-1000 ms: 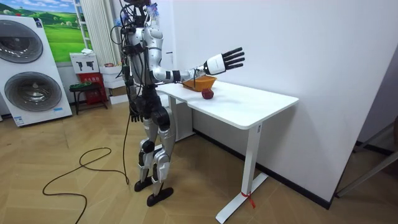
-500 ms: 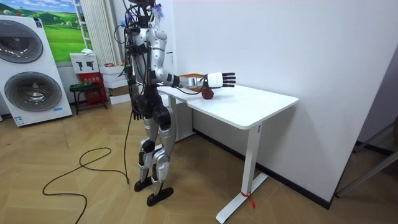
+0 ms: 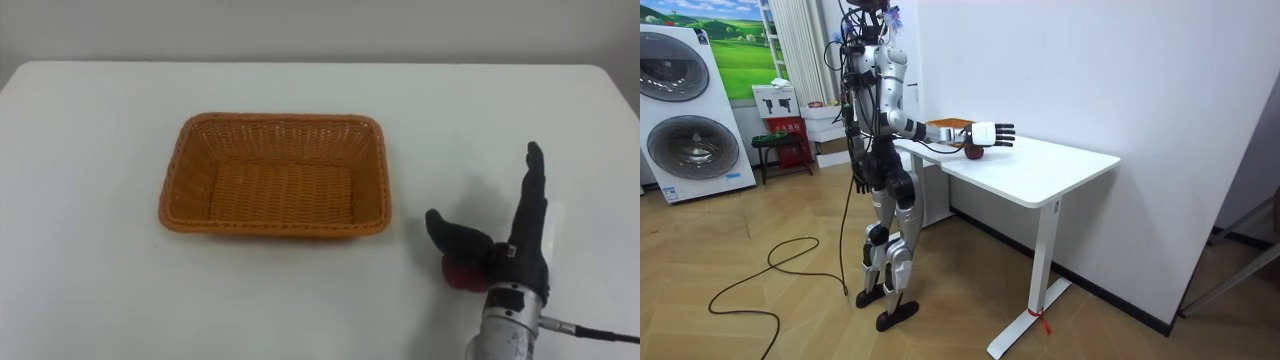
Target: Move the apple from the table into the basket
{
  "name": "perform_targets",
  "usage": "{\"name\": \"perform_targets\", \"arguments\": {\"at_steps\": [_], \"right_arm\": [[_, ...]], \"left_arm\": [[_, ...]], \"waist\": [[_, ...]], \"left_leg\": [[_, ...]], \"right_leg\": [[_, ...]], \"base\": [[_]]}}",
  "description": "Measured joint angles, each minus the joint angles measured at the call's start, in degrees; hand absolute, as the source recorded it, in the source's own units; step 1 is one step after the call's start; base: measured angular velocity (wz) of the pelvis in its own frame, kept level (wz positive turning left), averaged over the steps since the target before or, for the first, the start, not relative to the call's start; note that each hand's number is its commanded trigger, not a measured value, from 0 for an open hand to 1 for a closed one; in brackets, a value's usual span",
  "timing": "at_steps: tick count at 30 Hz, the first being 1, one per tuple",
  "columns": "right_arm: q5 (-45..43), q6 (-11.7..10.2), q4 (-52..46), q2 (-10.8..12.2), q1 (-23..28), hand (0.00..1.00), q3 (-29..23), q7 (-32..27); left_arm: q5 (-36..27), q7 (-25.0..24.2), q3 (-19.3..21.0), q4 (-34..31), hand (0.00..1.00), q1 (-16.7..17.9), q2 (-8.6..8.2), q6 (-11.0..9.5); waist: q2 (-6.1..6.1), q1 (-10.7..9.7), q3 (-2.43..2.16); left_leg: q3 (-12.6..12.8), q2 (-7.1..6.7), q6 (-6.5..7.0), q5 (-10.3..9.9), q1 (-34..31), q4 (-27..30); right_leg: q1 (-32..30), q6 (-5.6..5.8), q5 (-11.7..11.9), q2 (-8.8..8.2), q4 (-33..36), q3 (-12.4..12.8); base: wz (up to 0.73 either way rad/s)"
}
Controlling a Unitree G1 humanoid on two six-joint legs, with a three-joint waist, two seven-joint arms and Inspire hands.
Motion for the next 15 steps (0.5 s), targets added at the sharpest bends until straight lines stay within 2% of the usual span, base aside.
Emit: {"name": "perform_targets", "arguments": {"at_steps": [5,8,12,15], "right_arm": [[-0.01,-0.34,0.18,0.01,0.68,0.0,-0.02,1.94],[-0.12,-1.77,1.35,0.09,1.35,0.0,0.0,2.12],[-3.27,-3.31,3.57,0.11,1.97,0.0,0.43,2.65],[-4.1,-4.56,5.37,0.1,2.16,0.0,0.78,2.6]], "left_arm": [[-0.16,0.0,0.01,-0.11,0.0,-0.08,0.0,-0.02],[-0.72,0.0,0.01,-1.6,0.0,-0.1,0.0,-0.06],[-3.86,-0.01,-1.2,-2.15,0.0,-1.02,0.08,-2.01],[-4.29,-0.02,-1.68,-2.13,0.0,-1.05,0.09,-2.88]], "waist": [[-0.08,-1.42,-0.13],[-0.2,-1.62,-0.28],[-0.79,-1.59,-0.65],[-1.03,-1.48,-0.75]], "left_leg": [[0.03,0.04,0.0,0.0,-0.12,0.01],[0.08,0.04,0.0,0.0,-0.08,-0.05],[0.2,0.04,0.0,0.01,0.26,-0.39],[0.86,0.11,0.0,0.01,0.92,-0.68]], "right_leg": [[0.06,-0.03,0.02,0.02,-0.01,0.14],[0.06,-0.03,0.02,-0.02,-0.04,0.17],[0.07,-0.02,0.02,0.03,-0.04,0.71],[0.21,0.03,0.05,0.07,-0.1,1.08]], "base": [[0.0],[-0.01],[-0.03],[-0.09]]}}
